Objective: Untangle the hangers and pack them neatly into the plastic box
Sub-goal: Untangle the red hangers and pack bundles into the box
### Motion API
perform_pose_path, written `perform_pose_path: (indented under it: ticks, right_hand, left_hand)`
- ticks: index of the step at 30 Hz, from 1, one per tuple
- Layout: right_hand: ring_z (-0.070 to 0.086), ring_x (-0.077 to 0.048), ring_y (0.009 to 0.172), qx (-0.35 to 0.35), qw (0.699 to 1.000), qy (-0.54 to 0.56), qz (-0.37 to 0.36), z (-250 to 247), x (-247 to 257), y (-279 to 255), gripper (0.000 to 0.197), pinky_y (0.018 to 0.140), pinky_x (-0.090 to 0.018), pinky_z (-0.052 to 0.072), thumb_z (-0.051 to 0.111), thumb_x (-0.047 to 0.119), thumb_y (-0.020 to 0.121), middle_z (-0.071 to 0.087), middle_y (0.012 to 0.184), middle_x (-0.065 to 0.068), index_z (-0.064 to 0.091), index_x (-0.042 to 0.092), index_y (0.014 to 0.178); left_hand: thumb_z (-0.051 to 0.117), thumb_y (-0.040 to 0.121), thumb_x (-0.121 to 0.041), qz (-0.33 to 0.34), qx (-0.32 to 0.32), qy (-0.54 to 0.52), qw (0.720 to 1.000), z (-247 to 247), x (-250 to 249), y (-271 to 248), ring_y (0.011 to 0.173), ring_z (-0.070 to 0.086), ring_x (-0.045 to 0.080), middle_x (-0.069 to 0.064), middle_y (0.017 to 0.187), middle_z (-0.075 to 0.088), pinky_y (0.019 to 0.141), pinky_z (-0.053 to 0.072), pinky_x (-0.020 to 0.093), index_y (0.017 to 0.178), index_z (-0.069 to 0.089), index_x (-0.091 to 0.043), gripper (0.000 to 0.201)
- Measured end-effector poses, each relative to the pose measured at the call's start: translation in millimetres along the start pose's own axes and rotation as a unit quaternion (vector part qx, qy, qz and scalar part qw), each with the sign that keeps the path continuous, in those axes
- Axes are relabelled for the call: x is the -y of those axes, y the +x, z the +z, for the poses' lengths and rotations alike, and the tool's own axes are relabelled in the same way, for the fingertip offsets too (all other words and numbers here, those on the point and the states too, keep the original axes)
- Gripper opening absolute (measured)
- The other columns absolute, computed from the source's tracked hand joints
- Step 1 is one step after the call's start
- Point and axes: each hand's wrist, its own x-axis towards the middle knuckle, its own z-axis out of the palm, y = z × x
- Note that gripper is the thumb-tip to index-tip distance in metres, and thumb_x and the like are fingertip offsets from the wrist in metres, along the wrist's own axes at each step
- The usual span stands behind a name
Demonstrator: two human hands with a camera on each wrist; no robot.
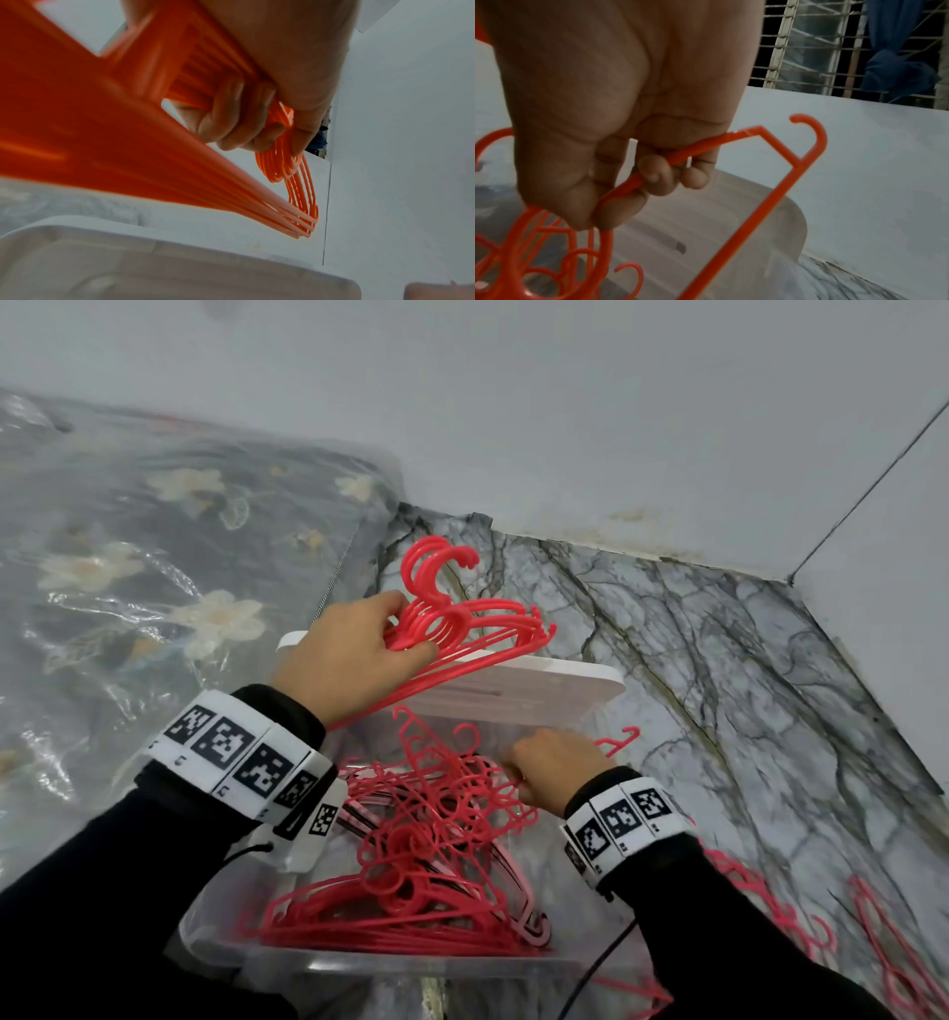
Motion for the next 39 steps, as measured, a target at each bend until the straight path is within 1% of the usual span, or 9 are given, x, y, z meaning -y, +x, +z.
perform_pose_path:
  ticks: [6, 13, 18, 21, 27, 30, 33, 35, 39]
  right_hand:
    - [0.062, -0.030, 0.097, -0.057, 0.990, 0.080, 0.096, -11.2, -24.2, -5.4, 0.014, 0.073, -0.031, 0.044, 0.051, 0.022, 0.088, 0.066, 0.100, -0.008, 0.060, 0.017, 0.098]
    - [0.044, -0.010, 0.057, -0.184, 0.916, 0.329, 0.138, -40.9, -45.2, -22.3, 0.017, 0.050, -0.013, 0.032, 0.059, 0.020, 0.088, 0.050, 0.064, 0.000, 0.061, 0.004, 0.081]
    - [0.035, -0.010, 0.042, -0.149, 0.713, 0.671, 0.136, -47.3, -26.9, -20.2, 0.024, 0.037, -0.019, 0.029, 0.038, -0.001, 0.092, 0.047, 0.068, -0.005, 0.059, 0.012, 0.089]
    - [0.051, -0.009, 0.047, -0.122, 0.652, 0.743, 0.088, -49.2, -9.5, -16.8, 0.024, 0.045, -0.020, 0.046, 0.037, -0.004, 0.095, 0.053, 0.071, -0.006, 0.058, 0.009, 0.091]
    - [0.057, -0.005, 0.048, -0.199, 0.662, 0.722, 0.030, -48.1, 17.6, -4.0, 0.013, 0.049, -0.016, 0.047, 0.045, 0.000, 0.097, 0.062, 0.069, -0.008, 0.057, 0.002, 0.094]
    - [0.050, -0.013, 0.052, -0.286, 0.684, 0.669, 0.053, -45.4, 24.7, 1.2, 0.009, 0.053, -0.028, 0.045, 0.054, 0.005, 0.093, 0.057, 0.069, -0.007, 0.059, 0.007, 0.087]
    - [0.046, -0.017, 0.059, -0.347, 0.707, 0.615, 0.049, -43.0, 30.7, 4.0, 0.017, 0.062, -0.039, 0.043, 0.061, 0.006, 0.089, 0.053, 0.062, 0.006, 0.061, 0.017, 0.077]
    - [0.048, -0.002, 0.055, -0.357, 0.711, 0.605, 0.036, -41.5, 34.6, 4.8, 0.020, 0.060, -0.032, 0.046, 0.063, 0.004, 0.087, 0.056, 0.056, 0.015, 0.063, 0.020, 0.076]
    - [0.052, 0.002, 0.055, -0.366, 0.711, 0.599, 0.029, -37.3, 36.4, 4.2, 0.022, 0.060, -0.030, 0.050, 0.063, 0.001, 0.085, 0.058, 0.055, 0.019, 0.064, 0.021, 0.075]
  left_hand:
    - [0.058, 0.082, -0.045, -0.006, -0.008, 0.031, 0.999, -1.3, 7.0, 1.6, 0.077, 0.061, 0.023, -0.003, 0.080, 0.065, 0.076, 0.050, 0.043, 0.095, 0.057, -0.024, 0.025]
    - [0.063, 0.082, -0.042, 0.014, -0.086, 0.024, 0.996, -1.5, 7.6, 5.2, 0.068, 0.055, 0.018, -0.007, 0.074, 0.062, 0.058, 0.034, 0.030, 0.097, 0.057, -0.023, 0.025]
    - [0.065, 0.082, -0.042, -0.006, -0.126, 0.011, 0.992, -0.5, 6.3, 5.5, 0.059, 0.044, 0.009, -0.017, 0.066, 0.049, 0.054, 0.027, 0.029, 0.089, 0.047, -0.030, 0.023]
    - [0.063, 0.083, -0.047, -0.002, -0.111, -0.004, 0.994, 0.3, 6.7, 5.7, 0.059, 0.046, -0.003, -0.017, 0.067, 0.051, 0.051, 0.028, 0.018, 0.088, 0.048, -0.029, 0.024]
    - [0.048, 0.082, -0.070, -0.015, -0.052, -0.023, 0.998, 16.7, 6.6, 3.6, 0.072, 0.060, 0.016, -0.004, 0.076, 0.063, 0.064, 0.046, 0.037, 0.090, 0.057, -0.022, 0.050]
    - [0.032, 0.075, -0.080, -0.010, -0.031, -0.041, 0.999, 26.2, 2.0, -0.2, 0.076, 0.061, 0.021, 0.000, 0.077, 0.065, 0.073, 0.048, 0.044, 0.088, 0.057, -0.020, 0.066]
    - [0.031, 0.076, -0.080, 0.010, -0.015, -0.062, 0.998, 33.7, -2.8, -3.4, 0.063, 0.055, 0.013, -0.003, 0.064, 0.057, 0.063, 0.043, 0.040, 0.076, 0.051, -0.025, 0.059]
    - [0.032, 0.077, -0.080, 0.021, -0.010, -0.048, 0.999, 37.3, -6.0, -6.3, 0.055, 0.047, 0.007, -0.005, 0.056, 0.048, 0.054, 0.033, 0.034, 0.068, 0.043, -0.027, 0.054]
    - [0.033, 0.079, -0.079, 0.041, -0.002, -0.007, 0.999, 39.7, -7.8, -8.4, 0.055, 0.046, 0.005, -0.006, 0.057, 0.047, 0.050, 0.029, 0.029, 0.070, 0.036, -0.027, 0.053]
